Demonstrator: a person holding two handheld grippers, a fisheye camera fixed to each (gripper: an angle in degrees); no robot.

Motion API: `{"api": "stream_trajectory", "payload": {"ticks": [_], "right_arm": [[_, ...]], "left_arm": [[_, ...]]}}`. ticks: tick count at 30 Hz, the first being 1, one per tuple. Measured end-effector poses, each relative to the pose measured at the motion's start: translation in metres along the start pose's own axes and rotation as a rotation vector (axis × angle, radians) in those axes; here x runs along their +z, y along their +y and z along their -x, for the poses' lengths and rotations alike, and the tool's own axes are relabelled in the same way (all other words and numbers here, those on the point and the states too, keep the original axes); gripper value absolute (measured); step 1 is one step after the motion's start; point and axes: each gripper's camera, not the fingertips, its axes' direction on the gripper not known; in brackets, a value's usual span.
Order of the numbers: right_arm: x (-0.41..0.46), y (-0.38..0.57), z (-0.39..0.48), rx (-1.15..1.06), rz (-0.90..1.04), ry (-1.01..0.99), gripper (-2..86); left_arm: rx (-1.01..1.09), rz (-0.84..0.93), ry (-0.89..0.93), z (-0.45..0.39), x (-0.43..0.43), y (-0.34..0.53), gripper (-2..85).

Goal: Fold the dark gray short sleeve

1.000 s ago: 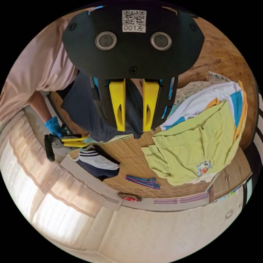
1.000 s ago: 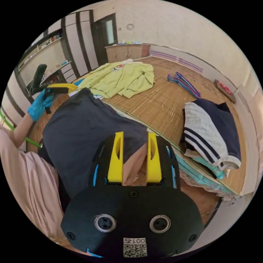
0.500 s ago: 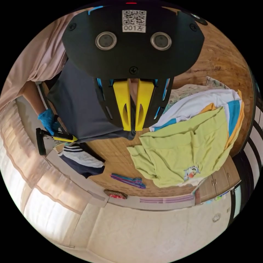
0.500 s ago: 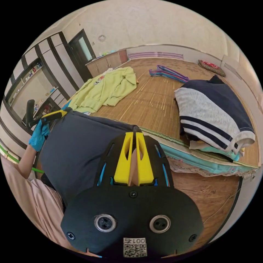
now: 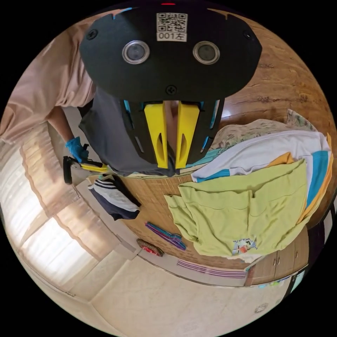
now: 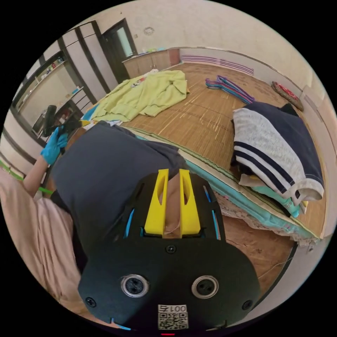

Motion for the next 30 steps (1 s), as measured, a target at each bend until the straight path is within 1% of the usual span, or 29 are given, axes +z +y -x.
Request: {"api": "stream_trajectory", "payload": {"ticks": [2,4,5,7,8,10,13,16,20,22,23,25,27,28,30], "right_arm": [[-0.016,0.007,0.006,-0.053,-0.006,-0.081,5.8],[-0.034,0.016,0.018,-0.115,0.001,-0.178,8.4],[-0.037,0.017,0.021,-0.129,0.006,-0.19,9.0],[-0.043,0.023,0.032,-0.185,0.042,-0.251,11.1],[-0.043,0.025,0.034,-0.199,0.052,-0.27,11.4],[-0.042,0.029,0.04,-0.213,0.104,-0.321,12.1],[-0.041,0.034,0.047,-0.207,0.171,-0.342,11.8],[-0.038,0.038,0.058,-0.214,0.222,-0.378,10.1],[-0.032,0.04,0.071,-0.219,0.198,-0.386,6.8],[-0.034,0.037,0.082,-0.238,0.152,-0.383,4.0],[-0.035,0.035,0.085,-0.245,0.15,-0.371,3.6],[-0.044,0.03,0.095,-0.286,0.164,-0.281,2.2],[-0.054,0.028,0.097,-0.298,0.176,-0.225,1.5],[-0.061,0.029,0.096,-0.295,0.173,-0.224,1.3],[-0.067,0.033,0.091,-0.267,0.156,-0.26,1.0]], "left_arm": [[0.07,0.025,0.044,-0.007,-0.008,0.006,2.5],[0.149,0.072,0.128,-0.018,-0.016,0.016,4.8],[0.164,0.086,0.154,-0.021,-0.017,0.019,5.3],[0.223,0.165,0.222,-0.031,-0.019,0.026,7.5],[0.237,0.193,0.227,-0.034,-0.019,0.027,8.1],[0.284,0.307,0.212,-0.044,-0.017,0.033,10.0],[0.339,0.41,0.202,-0.057,-0.015,0.043,10.7],[0.333,0.481,0.204,-0.061,-0.012,0.055,10.3],[0.27,0.463,0.276,-0.058,-0.006,0.068,7.0],[0.256,0.399,0.242,-0.058,-0.008,0.072,1.5],[0.261,0.383,0.231,-0.059,-0.01,0.072,0.8],[0.315,0.351,0.204,-0.065,-0.019,0.071,-0.5],[0.367,0.364,0.161,-0.068,-0.025,0.071,-1.0],[0.387,0.378,0.134,-0.067,-0.027,0.071,-1.2],[0.383,0.402,0.159,-0.062,-0.026,0.075,-1.3]]}}
